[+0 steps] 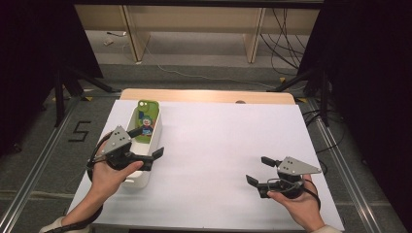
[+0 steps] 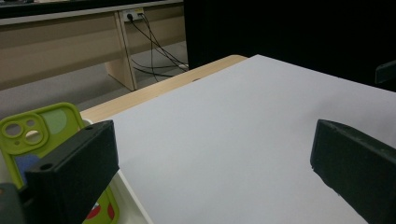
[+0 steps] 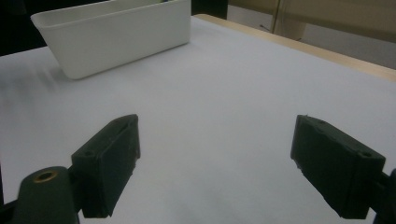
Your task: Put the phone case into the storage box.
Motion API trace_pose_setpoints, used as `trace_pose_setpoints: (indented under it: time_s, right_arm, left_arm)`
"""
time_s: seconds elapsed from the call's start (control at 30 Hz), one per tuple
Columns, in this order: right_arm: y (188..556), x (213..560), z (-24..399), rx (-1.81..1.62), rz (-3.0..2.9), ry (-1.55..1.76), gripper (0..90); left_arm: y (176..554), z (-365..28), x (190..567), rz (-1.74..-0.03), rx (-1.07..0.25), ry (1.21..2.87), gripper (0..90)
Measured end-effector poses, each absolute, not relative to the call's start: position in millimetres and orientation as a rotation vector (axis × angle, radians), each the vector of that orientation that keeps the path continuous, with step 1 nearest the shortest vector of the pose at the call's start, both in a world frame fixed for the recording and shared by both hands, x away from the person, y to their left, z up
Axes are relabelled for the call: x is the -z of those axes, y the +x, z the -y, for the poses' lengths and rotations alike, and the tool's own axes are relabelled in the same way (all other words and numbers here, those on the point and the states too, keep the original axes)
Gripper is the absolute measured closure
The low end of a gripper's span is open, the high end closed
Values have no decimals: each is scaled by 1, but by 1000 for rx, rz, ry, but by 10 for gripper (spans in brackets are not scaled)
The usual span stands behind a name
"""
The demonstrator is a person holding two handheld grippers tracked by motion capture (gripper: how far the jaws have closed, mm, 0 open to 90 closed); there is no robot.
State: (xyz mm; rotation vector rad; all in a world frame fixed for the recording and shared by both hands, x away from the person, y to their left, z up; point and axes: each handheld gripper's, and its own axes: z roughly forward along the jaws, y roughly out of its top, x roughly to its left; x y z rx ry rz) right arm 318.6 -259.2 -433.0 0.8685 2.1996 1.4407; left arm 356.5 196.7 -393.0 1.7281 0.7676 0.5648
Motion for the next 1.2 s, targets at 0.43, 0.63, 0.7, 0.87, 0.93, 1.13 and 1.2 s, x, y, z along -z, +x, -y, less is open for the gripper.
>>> trace_pose_setpoints:
  time_s: [0.43,0.63,0.7,0.87,0.93,1.13,1.2]
  right_arm:
    - [318,432,259,-1440,-2202,863,166]
    - [318,432,259,-1443,-2200,863,166]
    - [318,432,259,-1442,-2201,861,166]
    - [318,432,259,-1443,-2201,861,166]
    - [318,432,259,-1444,-2202,860,166]
    - [318,432,259,-1446,-2202,857,166]
    - [318,432,259,-1444,-2203,857,166]
  left_arm:
    - [344,-200,400,-751,-566,1736,4]
    - [342,-203,404,-752,-576,1743,4]
    - [341,-204,404,-750,-580,1741,4]
    - [337,-207,406,-746,-582,1737,4]
    - [337,-208,407,-746,-584,1736,4]
    - [336,-207,409,-746,-581,1733,3]
    - [336,-207,410,-746,-583,1734,3]
